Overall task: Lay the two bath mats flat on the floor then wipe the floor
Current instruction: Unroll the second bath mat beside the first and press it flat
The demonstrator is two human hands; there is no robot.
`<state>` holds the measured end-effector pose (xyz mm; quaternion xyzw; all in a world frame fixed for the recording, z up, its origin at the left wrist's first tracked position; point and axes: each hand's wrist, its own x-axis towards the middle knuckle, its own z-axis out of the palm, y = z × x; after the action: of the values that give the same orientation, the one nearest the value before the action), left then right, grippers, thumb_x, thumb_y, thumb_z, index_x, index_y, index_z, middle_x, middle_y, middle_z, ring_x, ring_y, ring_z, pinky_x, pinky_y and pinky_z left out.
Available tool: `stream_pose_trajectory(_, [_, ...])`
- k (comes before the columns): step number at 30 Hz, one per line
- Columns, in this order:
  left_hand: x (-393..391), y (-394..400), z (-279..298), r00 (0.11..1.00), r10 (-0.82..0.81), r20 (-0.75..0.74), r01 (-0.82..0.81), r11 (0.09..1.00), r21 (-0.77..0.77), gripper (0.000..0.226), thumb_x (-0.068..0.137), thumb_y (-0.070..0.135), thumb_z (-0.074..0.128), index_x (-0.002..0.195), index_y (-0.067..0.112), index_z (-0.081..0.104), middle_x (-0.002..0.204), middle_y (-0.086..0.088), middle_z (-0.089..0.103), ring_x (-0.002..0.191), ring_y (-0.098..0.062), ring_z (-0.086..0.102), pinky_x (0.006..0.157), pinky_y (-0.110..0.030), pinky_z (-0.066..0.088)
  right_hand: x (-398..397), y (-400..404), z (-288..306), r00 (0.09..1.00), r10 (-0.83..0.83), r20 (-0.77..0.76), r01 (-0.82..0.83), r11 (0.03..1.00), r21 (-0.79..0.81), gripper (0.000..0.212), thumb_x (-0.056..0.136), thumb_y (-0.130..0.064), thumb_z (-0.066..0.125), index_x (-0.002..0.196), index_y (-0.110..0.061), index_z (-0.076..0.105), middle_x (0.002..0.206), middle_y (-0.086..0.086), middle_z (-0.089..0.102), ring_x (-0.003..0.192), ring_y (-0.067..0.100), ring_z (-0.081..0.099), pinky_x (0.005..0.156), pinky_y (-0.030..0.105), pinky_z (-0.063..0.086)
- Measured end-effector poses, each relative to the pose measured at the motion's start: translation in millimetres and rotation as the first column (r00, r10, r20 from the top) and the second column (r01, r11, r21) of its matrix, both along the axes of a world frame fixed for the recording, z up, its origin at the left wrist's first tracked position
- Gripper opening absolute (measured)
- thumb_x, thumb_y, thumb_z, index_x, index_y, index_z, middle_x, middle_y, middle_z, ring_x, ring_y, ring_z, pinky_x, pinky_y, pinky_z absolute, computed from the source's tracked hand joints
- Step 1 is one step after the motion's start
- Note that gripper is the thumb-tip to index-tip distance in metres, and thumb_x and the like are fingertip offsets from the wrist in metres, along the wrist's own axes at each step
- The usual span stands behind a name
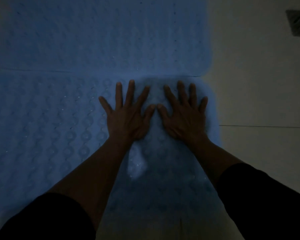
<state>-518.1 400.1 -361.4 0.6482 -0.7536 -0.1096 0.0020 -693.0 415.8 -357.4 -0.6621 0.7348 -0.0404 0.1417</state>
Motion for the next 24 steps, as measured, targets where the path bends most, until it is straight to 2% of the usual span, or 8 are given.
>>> stream_pose_trajectory(7, [-2.0,0.2,3.6,1.0,0.021,0.001,-0.021,1.0,0.01,0.058,0.1,0.066,0.017,0.155,0.053,0.0,0.169,0.006,-0.008,0.154,-0.027,-0.015,0.112,-0.076,-0.002,1.8,-0.4,-3.1,0.997,0.011,-0.073,-0.016,0.997,-0.072,0.061,0.095,-0.067,0.025,0.152,-0.051,0.009,0.166,-0.003,0.005,0.152,0.031,-0.001,0.115,0.067,0.007])
stream_pose_trajectory(14, [-1.1,2.0,4.9,1.0,0.014,0.002,-0.014,0.999,-0.039,0.057,0.102,0.063,0.02,0.156,0.05,0.01,0.169,0.003,0.0,0.155,-0.028,-0.008,0.112,-0.075,0.003,2.2,-1.7,-0.7,0.996,0.026,-0.088,-0.029,0.999,-0.036,0.058,0.098,-0.063,0.023,0.152,-0.05,0.007,0.166,-0.001,-0.001,0.152,0.031,-0.007,0.114,0.068,0.005])
stream_pose_trajectory(18, [-1.4,0.3,5.0,1.0,0.01,-0.018,-0.01,1.0,0.003,0.056,0.102,0.062,0.019,0.156,0.051,0.004,0.169,0.004,-0.005,0.154,-0.029,-0.013,0.111,-0.077,-0.001,2.9,-1.1,-1.7,0.994,0.023,-0.107,-0.028,0.999,-0.042,0.057,0.098,-0.062,0.023,0.152,-0.05,0.009,0.166,0.0,0.001,0.152,0.032,-0.005,0.113,0.069,0.005])
stream_pose_trajectory(24, [-1.0,2.3,1.5,1.0,0.009,-0.02,-0.01,1.0,-0.018,0.054,0.103,0.061,0.018,0.155,0.053,0.005,0.169,0.004,-0.004,0.154,-0.029,-0.012,0.11,-0.077,-0.002,3.6,1.2,-4.8,0.995,0.009,-0.094,-0.015,0.998,-0.065,0.055,0.098,-0.062,0.02,0.151,-0.052,0.01,0.166,-0.002,0.003,0.152,0.031,-0.004,0.114,0.068,0.003])
